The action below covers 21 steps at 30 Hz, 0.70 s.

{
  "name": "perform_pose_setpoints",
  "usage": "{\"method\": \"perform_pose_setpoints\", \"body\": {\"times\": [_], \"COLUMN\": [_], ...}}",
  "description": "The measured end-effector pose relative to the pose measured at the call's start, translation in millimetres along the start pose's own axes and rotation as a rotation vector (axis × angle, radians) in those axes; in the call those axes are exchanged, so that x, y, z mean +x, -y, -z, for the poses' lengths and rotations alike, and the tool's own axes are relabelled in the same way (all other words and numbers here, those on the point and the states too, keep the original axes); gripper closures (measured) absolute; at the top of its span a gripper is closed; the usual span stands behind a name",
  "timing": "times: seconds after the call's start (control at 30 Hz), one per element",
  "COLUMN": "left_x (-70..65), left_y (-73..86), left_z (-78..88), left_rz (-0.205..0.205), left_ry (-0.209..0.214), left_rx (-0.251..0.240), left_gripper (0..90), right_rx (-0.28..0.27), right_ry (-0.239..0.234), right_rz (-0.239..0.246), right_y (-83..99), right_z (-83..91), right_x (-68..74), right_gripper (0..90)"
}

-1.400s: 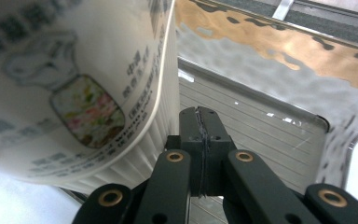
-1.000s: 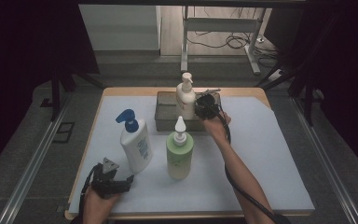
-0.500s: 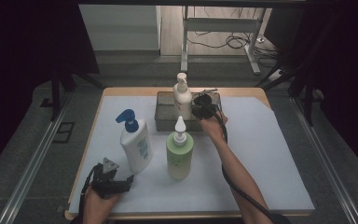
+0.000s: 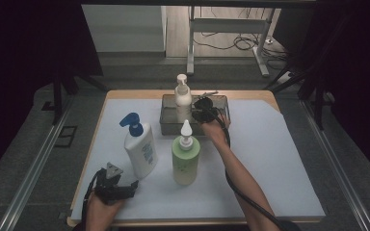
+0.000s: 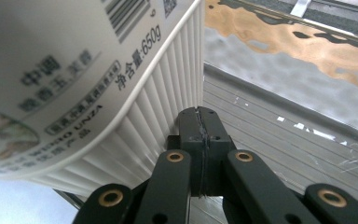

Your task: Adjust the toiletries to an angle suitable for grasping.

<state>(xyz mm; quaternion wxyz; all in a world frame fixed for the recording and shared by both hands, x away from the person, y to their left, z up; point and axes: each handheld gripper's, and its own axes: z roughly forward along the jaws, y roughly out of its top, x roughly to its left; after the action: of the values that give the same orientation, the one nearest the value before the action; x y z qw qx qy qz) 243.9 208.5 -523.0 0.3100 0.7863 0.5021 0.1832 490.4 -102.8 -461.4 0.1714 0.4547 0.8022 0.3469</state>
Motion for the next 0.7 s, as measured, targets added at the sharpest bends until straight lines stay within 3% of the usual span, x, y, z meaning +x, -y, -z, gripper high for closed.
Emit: {"method": "perform_pose_setpoints", "body": {"times": [0.7], "left_x": [-0.4], "left_y": [-0.1], "left_z": [-0.2], "left_rz": [0.004], "left_ry": [-0.001], "left_rx": [-0.002], "left_gripper": [12.5], "right_rx": [0.006], "right_ry": [-0.020], "right_rz": [0.013], "right_y": [-4.8], "right_z": [-7.0], "right_x": [16.3], "right_gripper": [89.5]}}
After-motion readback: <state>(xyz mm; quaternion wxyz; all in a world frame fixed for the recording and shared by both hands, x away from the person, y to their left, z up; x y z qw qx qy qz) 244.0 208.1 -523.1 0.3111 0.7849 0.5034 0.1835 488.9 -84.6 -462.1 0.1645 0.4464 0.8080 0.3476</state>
